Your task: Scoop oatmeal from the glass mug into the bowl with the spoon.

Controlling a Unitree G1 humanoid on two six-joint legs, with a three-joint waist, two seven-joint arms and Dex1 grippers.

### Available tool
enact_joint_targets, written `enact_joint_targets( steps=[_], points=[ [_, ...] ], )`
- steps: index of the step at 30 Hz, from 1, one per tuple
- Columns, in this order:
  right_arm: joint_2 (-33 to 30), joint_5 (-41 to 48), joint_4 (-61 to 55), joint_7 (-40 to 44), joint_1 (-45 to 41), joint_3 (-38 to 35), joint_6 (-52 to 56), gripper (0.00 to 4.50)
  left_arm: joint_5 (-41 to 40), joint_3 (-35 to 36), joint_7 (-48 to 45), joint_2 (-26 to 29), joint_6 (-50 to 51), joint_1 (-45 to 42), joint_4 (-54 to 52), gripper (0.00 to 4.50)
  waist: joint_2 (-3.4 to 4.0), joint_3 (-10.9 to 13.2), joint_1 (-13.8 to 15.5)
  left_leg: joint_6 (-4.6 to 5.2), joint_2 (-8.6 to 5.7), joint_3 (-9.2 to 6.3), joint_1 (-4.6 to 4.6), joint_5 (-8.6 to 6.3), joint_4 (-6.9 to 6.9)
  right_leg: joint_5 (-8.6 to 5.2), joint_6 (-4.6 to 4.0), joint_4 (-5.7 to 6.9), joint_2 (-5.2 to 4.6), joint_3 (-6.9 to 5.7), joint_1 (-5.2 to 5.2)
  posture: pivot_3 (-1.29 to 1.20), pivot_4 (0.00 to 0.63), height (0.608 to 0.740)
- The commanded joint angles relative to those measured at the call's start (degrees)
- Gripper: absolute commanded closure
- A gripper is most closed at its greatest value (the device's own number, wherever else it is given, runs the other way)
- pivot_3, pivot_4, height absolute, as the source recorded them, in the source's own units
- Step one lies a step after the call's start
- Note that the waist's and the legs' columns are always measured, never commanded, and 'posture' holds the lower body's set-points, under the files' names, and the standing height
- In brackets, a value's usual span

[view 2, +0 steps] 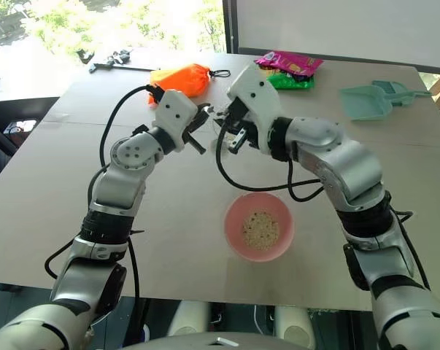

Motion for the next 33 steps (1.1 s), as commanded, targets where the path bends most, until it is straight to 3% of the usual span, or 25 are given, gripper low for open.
enact_joint_targets(
  steps=[1,5,11,20,26,30,33],
  points=[
    [3.76,7.41,-0.83,-2.89,-3.02,-8.88,8.62,4.50,-0.11,0.62,0.60,-0.26,-1.71,-1.84,-1.37,4.48,0.00,0.00,0.00,0.00,0.00,0.00,0.00,0.00,0.00,0.00,0.00,0.01,0.00,0.00,0.00,0.00,0.150,0.740],
    [9.08,13.77,3.34,-9.04,-7.40,-22.51,20.72,4.50,-0.37,0.43,0.55,-0.82,-1.49,-1.53,-0.95,4.48,0.00,0.00,0.02,0.00,0.00,0.00,0.00,0.00,0.00,0.00,0.00,0.02,0.00,0.00,0.00,0.00,0.150,0.740],
    [12.92,15.56,6.71,-14.78,-12.52,-36.70,33.72,4.50,-0.83,-0.08,-0.23,-1.57,-1.17,-1.81,-1.03,4.48,0.01,0.00,0.03,0.00,-0.01,0.01,-0.01,0.00,-0.01,0.00,0.00,0.02,-0.01,0.00,0.00,0.00,0.150,0.740],
    [12.60,30.92,12.95,-32.02,-12.29,-48.47,35.66,4.50,-1.76,-1.10,-4.39,-1.72,0.17,-1.02,-3.16,4.48,0.02,-0.01,-0.32,0.00,-0.01,0.01,0.00,0.00,-0.05,0.00,0.00,0.02,-0.01,0.02,-0.01,0.00,0.150,0.740],
    [10.86,50.25,14.85,-47.06,-7.50,-50.77,35.66,4.50,-2.86,-1.76,-7.63,-1.11,2.26,0.09,-5.78,4.48,0.02,-0.01,-0.31,0.00,-0.02,0.02,0.00,0.00,-0.05,0.00,0.00,0.01,-0.03,0.02,0.01,0.00,0.150,0.740],
    [3.80,77.13,14.00,-63.45,1.57,-40.08,21.60,4.50,-3.71,-1.90,-9.66,0.01,4.20,1.29,-7.98,4.48,0.02,-0.01,-0.27,0.00,-0.01,-0.01,0.00,0.00,-0.06,0.00,0.00,0.01,-0.03,0.03,0.01,0.00,0.150,0.740],
    [0.56,84.38,11.47,-67.46,5.31,-34.96,13.75,4.50,-3.78,-2.04,-10.74,0.93,4.91,2.05,-8.35,4.48,0.03,0.00,-0.49,0.00,-0.03,0.04,0.04,0.00,-0.06,0.01,0.01,0.01,-0.03,0.09,0.01,0.00,0.150,0.740]
  ],
)
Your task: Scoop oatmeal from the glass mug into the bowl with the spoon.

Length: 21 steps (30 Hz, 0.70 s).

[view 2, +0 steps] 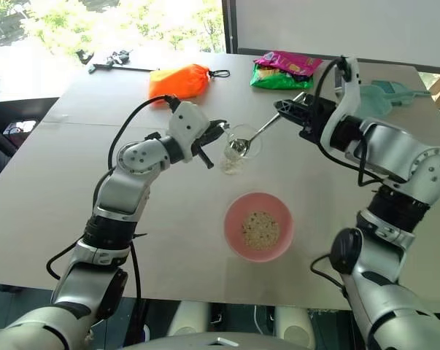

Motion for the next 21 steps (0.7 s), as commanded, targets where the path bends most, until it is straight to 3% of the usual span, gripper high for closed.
enact_joint_targets(
  steps=[1,7,21],
  points=[
    [-2.42,8.96,-5.19,-3.76,1.74,4.24,-9.77,4.50,-1.20,0.04,-1.37,1.10,-0.18,0.23,-3.25,4.48,0.00,0.00,-0.11,0.00,0.00,0.00,0.02,0.00,0.00,0.00,0.00,0.01,0.01,0.01,0.00,0.00,0.150,0.740],
    [-4.09,8.96,-8.22,-2.60,3.54,6.25,-15.74,4.50,-0.45,-0.43,-2.13,2.36,-0.42,1.43,-1.99,4.48,0.02,-0.02,0.05,0.01,0.02,-0.03,0.04,0.00,0.03,0.00,0.00,0.07,0.03,0.05,0.01,0.00,0.150,0.740],
    [-6.61,8.96,-11.56,0.91,7.95,6.12,-17.68,4.50,-0.95,0.24,-3.34,3.92,-1.70,2.16,-1.81,4.48,0.02,-0.02,0.26,0.01,0.01,-0.06,-0.01,0.00,0.02,0.01,0.01,0.00,0.02,0.05,0.01,0.00,0.150,0.740]
  ],
)
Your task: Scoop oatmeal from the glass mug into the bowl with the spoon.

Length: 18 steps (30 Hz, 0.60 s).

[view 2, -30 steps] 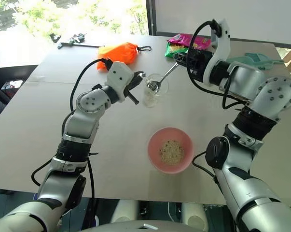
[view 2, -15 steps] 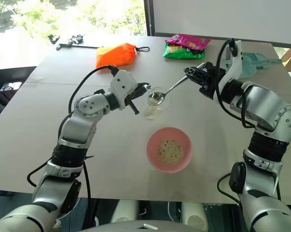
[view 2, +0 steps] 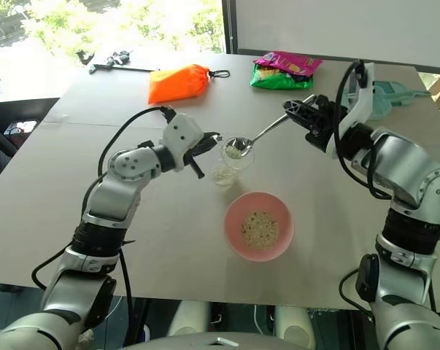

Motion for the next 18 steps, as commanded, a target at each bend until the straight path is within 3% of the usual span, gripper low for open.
enact_joint_targets(
  steps=[1,18],
  points=[
    [-0.69,1.91,-2.99,1.18,0.65,-1.23,-2.12,4.50,-0.86,0.08,-1.09,0.60,-1.97,-0.71,-1.57,4.48,0.00,0.00,0.00,0.00,0.00,0.00,0.00,0.00,0.00,0.00,0.00,0.00,0.00,0.00,0.00,0.00,0.150,0.740],
    [-7.27,1.91,-8.60,14.84,10.52,-1.71,-3.83,4.50,-0.12,-0.77,-3.55,1.38,-6.12,-2.48,0.94,4.48,0.00,0.00,0.30,0.01,-0.01,-0.02,0.01,0.00,0.01,0.00,0.00,-0.01,0.01,0.00,0.02,0.00,0.150,0.740]
  ],
)
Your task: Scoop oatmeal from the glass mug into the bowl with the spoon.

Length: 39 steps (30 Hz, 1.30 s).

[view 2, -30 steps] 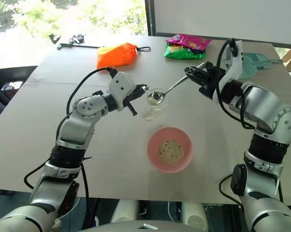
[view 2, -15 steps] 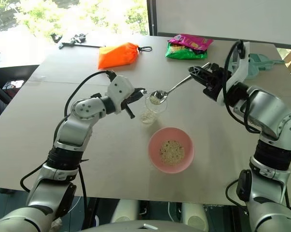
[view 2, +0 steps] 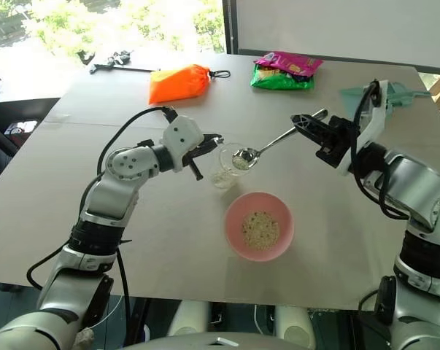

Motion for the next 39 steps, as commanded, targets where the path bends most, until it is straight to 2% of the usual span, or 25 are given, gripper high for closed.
enact_joint_targets(
  steps=[1,7,10,15,21,25,29,33,39],
  points=[
    [-1.21,1.50,-3.30,4.09,0.96,-1.67,-1.97,4.50,-0.15,-0.16,-0.49,0.34,-2.40,-1.75,-0.51,4.48,0.00,0.00,0.08,0.00,0.00,0.00,0.00,0.00,0.00,0.00,0.00,0.00,0.00,0.00,0.00,0.00,0.150,0.740],
    [-0.89,1.50,-7.32,6.14,4.44,-1.24,-5.79,4.50,0.02,-0.92,-0.80,0.36,-3.99,-2.29,0.50,4.48,-0.01,0.00,0.43,0.00,0.00,-0.01,0.01,0.00,0.01,0.00,0.00,0.00,0.00,-0.01,0.02,0.00,0.150,0.740],
    [-2.82,1.50,-9.88,8.92,8.72,-1.94,-7.31,4.50,0.22,-1.21,-0.87,0.41,-5.08,-2.46,1.08,4.48,-0.01,-0.01,0.85,0.00,0.00,-0.01,0.02,0.00,0.02,0.00,0.00,0.00,0.01,-0.01,0.02,0.00,0.150,0.740],
    [-10.28,1.50,-12.20,18.91,18.09,-3.54,-7.68,4.50,0.33,-1.24,-0.73,0.25,-6.04,-2.79,1.94,4.48,-0.01,-0.01,1.22,0.01,-0.04,-0.10,0.03,0.00,0.03,0.00,0.01,-0.09,0.01,-0.03,0.13,0.00,0.150,0.740],
    [-19.68,1.50,-12.15,29.03,25.53,-4.90,-6.95,4.50,0.46,-1.15,-0.64,-0.05,-6.60,-3.51,2.86,4.48,-0.02,-0.01,1.17,0.04,-0.06,-0.21,0.17,-0.02,0.09,0.01,0.02,-0.06,0.02,-0.05,0.28,0.00,0.150,0.740],
    [-24.24,1.50,-15.64,28.74,28.11,-4.96,-10.46,4.50,0.49,-0.91,-0.47,0.01,-6.64,-3.65,2.83,4.48,-0.02,-0.01,1.12,0.05,-0.06,-0.23,0.21,-0.02,0.09,0.01,0.02,-0.06,0.02,-0.04,0.32,0.00,0.150,0.740],
    [-30.62,1.50,-20.94,24.68,28.18,-5.16,-11.89,4.50,0.48,-0.55,-0.24,0.26,-6.55,-3.46,2.39,4.48,-0.05,-0.01,1.16,0.04,-0.07,-0.26,0.21,-0.02,0.10,0.01,0.03,-0.07,0.02,-0.06,0.34,0.00,0.150,0.740],
    [-34.27,-9.43,-28.14,27.48,25.82,-4.70,-11.41,4.50,0.53,-0.14,0.03,0.53,-6.69,-3.48,2.05,4.48,-0.08,-0.03,1.18,0.03,-0.07,-0.32,0.20,-0.01,0.13,0.00,0.03,-0.08,0.02,-0.10,0.36,0.00,0.150,0.740],
    [-34.60,-26.42,-33.53,34.05,25.03,-3.43,-13.65,4.50,0.58,0.14,0.46,0.64,-6.92,-3.31,1.78,4.48,-0.10,-0.04,1.23,0.03,-0.09,-0.37,0.15,-0.01,0.19,0.00,0.04,-0.10,0.01,-0.13,0.37,0.00,0.150,0.740]
  ],
)
